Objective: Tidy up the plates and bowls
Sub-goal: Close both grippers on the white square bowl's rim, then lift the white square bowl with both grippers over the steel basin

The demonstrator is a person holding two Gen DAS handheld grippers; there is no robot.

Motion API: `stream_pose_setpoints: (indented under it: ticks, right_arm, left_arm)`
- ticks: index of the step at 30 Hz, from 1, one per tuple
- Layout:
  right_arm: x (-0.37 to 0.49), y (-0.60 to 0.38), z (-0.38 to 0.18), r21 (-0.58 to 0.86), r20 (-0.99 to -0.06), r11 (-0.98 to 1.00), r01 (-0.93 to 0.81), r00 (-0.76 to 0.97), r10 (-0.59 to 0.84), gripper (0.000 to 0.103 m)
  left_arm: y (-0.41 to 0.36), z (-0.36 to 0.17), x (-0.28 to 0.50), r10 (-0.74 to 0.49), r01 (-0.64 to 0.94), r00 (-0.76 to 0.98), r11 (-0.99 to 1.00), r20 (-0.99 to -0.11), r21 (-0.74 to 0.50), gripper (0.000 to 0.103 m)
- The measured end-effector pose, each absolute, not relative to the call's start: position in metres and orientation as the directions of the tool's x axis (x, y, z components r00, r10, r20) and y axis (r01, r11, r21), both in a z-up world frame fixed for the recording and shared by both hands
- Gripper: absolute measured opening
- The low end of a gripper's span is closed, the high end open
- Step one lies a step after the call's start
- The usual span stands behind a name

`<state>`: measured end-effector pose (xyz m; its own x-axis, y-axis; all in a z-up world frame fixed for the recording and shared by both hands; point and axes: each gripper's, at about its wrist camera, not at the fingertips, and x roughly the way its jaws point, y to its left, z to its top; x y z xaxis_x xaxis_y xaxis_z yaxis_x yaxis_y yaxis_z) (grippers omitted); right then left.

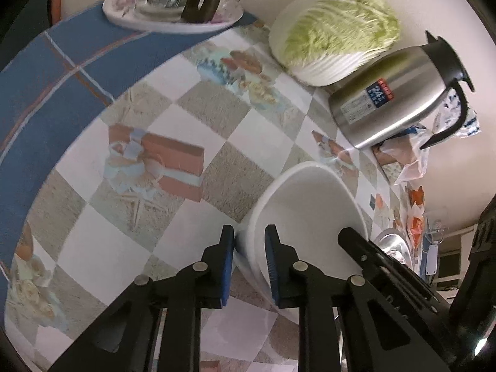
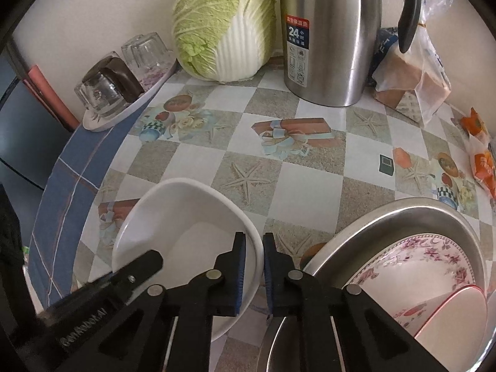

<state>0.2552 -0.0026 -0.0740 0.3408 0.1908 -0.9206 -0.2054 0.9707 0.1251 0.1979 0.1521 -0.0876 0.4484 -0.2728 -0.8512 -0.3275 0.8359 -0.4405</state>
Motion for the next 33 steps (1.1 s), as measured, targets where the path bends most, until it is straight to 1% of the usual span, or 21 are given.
stream_pose_setpoints:
  ticks: [7,13,22,25,33]
  right_arm:
    - [0.242,-0.011,-0.041,0.151,-0.88,0.967,-0.206,0.418,0.226,0.012]
    - [0.218,-0.022,-0.004,0.166,-0.83,0.963,-0.214,0.497,0.254,0.012]
    - [0.18,-0.052,0.031,0.18,-0.774,0.966,-0.184,0.58,0.255,0.012]
    - [0.169,-0.066,0.041,0.184,-0.76,0.97,-0.162,0.603,0.245,0.012]
    - [0.145,-0.105,0.059,0.199,-0.727,0.975,-0.094,0.653,0.211,0.012]
  left_arm:
    - [0.145,-0.048,0.184,-0.263,-0.249,0.527,0.861,-0.808,-0.443,0.021]
    - [0.13,-0.013,0.169,-0.228,-0.189,0.593,0.893,-0.772,-0.409,0.021]
    - [0.098,0.012,0.149,-0.233,-0.096,0.629,0.923,-0.742,-0.372,0.021]
    - [0.084,0.019,0.144,-0.262,-0.054,0.637,0.923,-0.725,-0.38,0.021]
    - [0.044,0.037,0.137,-0.284,0.032,0.652,0.936,-0.703,-0.349,0.021]
